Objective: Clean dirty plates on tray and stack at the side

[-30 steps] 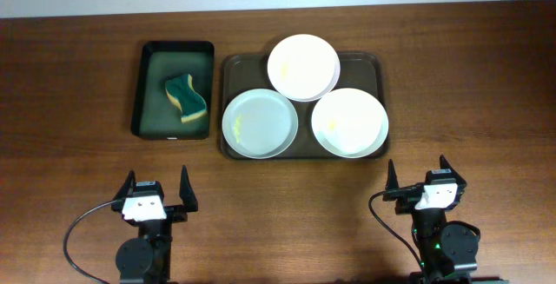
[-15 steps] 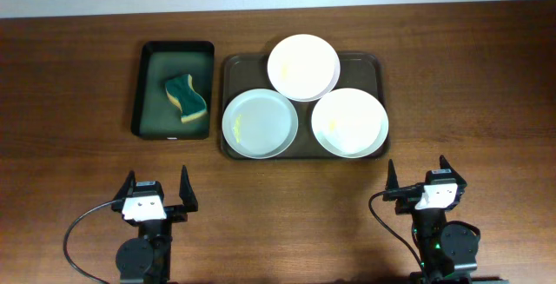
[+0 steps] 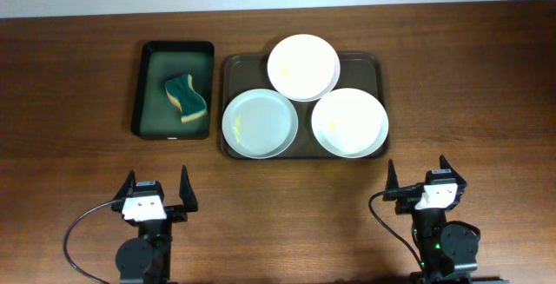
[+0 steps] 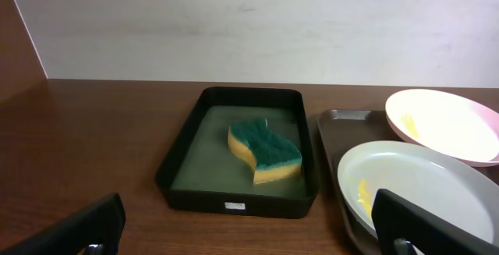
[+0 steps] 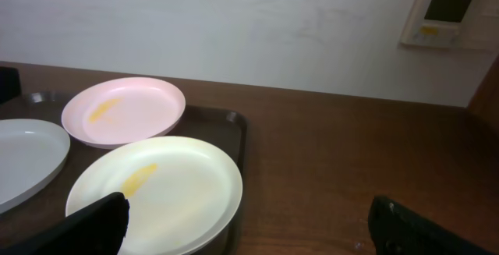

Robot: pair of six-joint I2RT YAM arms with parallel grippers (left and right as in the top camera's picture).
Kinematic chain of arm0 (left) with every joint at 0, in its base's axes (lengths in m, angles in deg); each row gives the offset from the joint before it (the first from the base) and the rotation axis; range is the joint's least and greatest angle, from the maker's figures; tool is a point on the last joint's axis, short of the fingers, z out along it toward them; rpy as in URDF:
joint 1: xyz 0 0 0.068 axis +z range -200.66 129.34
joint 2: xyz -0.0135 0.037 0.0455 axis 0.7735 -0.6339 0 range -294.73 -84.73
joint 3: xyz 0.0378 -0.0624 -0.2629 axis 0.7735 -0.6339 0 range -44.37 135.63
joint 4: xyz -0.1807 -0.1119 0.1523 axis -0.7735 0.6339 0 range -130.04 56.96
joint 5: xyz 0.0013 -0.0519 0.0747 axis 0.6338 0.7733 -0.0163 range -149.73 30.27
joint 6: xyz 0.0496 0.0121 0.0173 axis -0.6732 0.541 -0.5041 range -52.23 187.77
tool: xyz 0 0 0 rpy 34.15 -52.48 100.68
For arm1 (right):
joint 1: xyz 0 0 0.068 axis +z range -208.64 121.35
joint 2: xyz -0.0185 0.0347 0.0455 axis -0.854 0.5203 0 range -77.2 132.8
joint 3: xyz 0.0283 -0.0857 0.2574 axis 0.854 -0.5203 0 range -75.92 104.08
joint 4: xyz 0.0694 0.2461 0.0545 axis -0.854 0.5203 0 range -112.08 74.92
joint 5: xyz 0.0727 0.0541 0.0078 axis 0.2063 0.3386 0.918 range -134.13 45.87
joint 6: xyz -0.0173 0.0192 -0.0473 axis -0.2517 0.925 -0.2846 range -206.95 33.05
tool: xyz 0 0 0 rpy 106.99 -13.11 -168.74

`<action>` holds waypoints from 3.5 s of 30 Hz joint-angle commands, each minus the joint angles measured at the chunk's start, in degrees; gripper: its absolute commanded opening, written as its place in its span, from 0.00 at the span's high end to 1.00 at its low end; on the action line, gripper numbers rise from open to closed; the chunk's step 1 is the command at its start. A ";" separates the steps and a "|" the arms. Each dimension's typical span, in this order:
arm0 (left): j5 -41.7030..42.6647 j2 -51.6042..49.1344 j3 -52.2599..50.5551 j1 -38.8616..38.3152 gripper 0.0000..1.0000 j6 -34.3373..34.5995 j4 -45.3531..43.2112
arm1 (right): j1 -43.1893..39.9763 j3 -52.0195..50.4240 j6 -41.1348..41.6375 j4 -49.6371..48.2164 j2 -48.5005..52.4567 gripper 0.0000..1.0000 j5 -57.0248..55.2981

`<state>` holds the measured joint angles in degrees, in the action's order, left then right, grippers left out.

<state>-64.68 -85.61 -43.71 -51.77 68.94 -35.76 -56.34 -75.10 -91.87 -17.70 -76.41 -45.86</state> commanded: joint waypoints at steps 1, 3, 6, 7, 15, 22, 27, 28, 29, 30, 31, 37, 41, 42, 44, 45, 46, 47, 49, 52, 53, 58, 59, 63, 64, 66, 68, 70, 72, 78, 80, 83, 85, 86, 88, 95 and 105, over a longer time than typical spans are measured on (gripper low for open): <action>-0.68 0.59 -0.15 0.11 0.00 0.55 0.09 | 0.42 -0.50 0.28 0.11 -0.44 0.02 -1.09; -0.68 0.59 -0.15 0.11 0.01 0.55 0.09 | 0.42 -0.50 0.28 0.11 -0.44 0.02 -1.09; -0.66 0.59 -0.13 0.11 0.01 0.59 -0.81 | 0.42 -0.50 0.28 0.11 -0.44 0.02 -1.09; 2.95 0.59 -0.13 0.04 0.01 2.64 -4.90 | 0.42 -0.50 0.28 0.11 -0.44 0.02 -1.09; 40.02 0.59 -0.13 0.04 0.01 18.67 -39.08 | 0.42 -0.50 0.28 0.11 -0.44 0.02 -1.09; 38.18 -0.22 6.49 0.04 0.01 5.57 -42.29 | 0.42 -0.50 0.28 0.11 -0.44 0.02 -1.09; 38.18 -8.57 26.03 0.04 0.01 -11.45 -11.43 | 0.42 -0.50 0.28 0.11 -0.44 0.02 -1.09; 38.16 -12.04 30.97 0.04 0.01 -13.66 -5.42 | 0.42 -0.50 0.31 0.11 -0.44 0.02 -1.09; 38.05 -15.96 35.69 0.04 0.01 -15.06 0.04 | 0.42 -0.50 0.31 0.11 -0.44 0.02 -1.09; 37.00 -19.39 39.30 0.04 0.01 -14.99 4.15 | 0.42 -0.50 0.28 0.09 -0.44 0.02 -1.09; 35.47 -23.43 43.28 0.04 0.01 -14.97 9.09 | 0.42 -0.50 0.28 0.11 -0.44 0.02 -1.09; 34.45 -44.11 58.55 0.04 0.01 -14.62 30.62 | 0.42 -0.50 0.28 0.11 -0.44 0.02 -1.09; 46.29 -50.99 59.71 0.04 0.00 -13.05 28.96 | 0.42 -0.50 0.28 0.11 -0.44 0.02 -1.09; 47.39 -52.11 59.71 0.04 0.01 -13.00 27.63 | 0.42 -0.50 0.28 0.09 -0.44 0.02 -1.09; 41.68 -53.64 59.82 -0.11 0.01 -11.23 26.27 | 0.42 -0.50 0.28 0.11 -0.44 0.01 -1.09; 35.54 -54.21 59.87 -0.55 0.01 -8.28 25.86 | 0.42 -0.50 0.28 0.11 -0.44 0.02 -1.09; 27.96 -54.75 59.95 -1.29 0.01 -5.38 25.75 | 0.42 -0.50 0.28 0.09 -0.44 0.02 -1.09; 20.59 -55.41 60.11 -2.38 0.01 -3.50 25.81 | 0.42 -0.50 0.28 0.11 -0.44 0.02 -1.09; 3.08 -57.68 60.85 -5.57 0.01 1.79 26.84 | 0.42 -0.50 0.28 0.11 -0.44 0.02 -1.09; -8.11 -63.89 64.70 -9.49 0.01 5.62 32.48 | 0.42 -0.50 0.28 0.11 -0.44 0.02 -1.09; -9.55 -66.69 66.71 -10.05 0.01 6.54 34.95 | 0.42 -0.50 0.31 0.11 -0.44 0.02 -1.09; -9.86 -85.50 83.87 -8.81 0.01 6.93 50.40 | 0.42 -0.50 0.28 0.11 -0.44 0.02 -1.09; -9.75 -87.84 86.05 -8.81 0.01 6.95 51.41 | 0.42 -0.50 0.28 0.11 -0.44 0.02 -1.09; -5.60 -94.31 88.52 -9.22 0.01 6.95 48.54 | 0.42 -0.50 0.28 0.11 -0.44 0.02 -1.09; -5.60 -95.60 88.52 -9.22 0.01 6.95 47.30 | 0.42 -0.50 0.28 0.11 -0.44 0.02 -1.09; -5.33 -98.09 88.52 -8.94 0.01 8.83 45.24 | 0.42 -0.50 0.28 0.11 -0.44 0.02 -1.09; -5.35 -100.54 88.52 -7.98 0.01 14.56 43.89 | 0.42 -0.50 0.28 0.09 -0.44 0.02 -1.09; -5.57 -102.79 88.52 -6.34 0.01 20.31 42.73 | 0.42 -0.50 0.28 0.11 -0.44 0.02 -1.09; -6.29 -104.96 88.52 -4.22 0.01 24.00 40.85 | 0.42 -0.50 0.28 0.11 -0.44 0.02 -1.09; -6.38 -110.81 88.52 -0.66 0.02 25.38 34.62 | 0.42 -0.50 0.28 0.11 -0.44 0.02 -1.09; -5.01 -112.39 88.52 -0.59 0.08 25.40 32.46 | 0.42 -0.50 0.28 0.11 -0.44 0.02 -1.09; -2.75 -113.46 88.52 -0.61 0.12 27.41 30.97 | 0.42 -0.50 0.28 0.11 -0.44 0.02 -1.09; -2.82 -114.03 88.52 -0.92 0.12 28.13 29.92 | 0.42 -0.50 0.28 0.11 -0.44 0.02 -1.09; -3.06 -114.38 88.52 -1.05 0.12 28.09 29.24 | 0.42 -0.50 0.28 0.09 -0.44 0.02 -1.09; -5.31 -115.56 88.52 -1.14 0.12 28.11 28.06 | 0.42 -0.50 0.28 0.09 -0.44 0.02 -1.09; -5.77 -121.68 88.52 -1.14 0.13 28.09 26.36 | 0.42 -0.50 0.28 0.11 -0.44 0.02 -1.09; -6.01 -123.32 88.52 -1.14 0.48 27.67 23.50 | 0.42 -0.50 0.28 0.11 -0.44 0.01 -1.09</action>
<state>-69.73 -208.38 44.05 -52.84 96.67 -12.05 -56.34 -75.10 -91.85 -17.74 -76.47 -46.28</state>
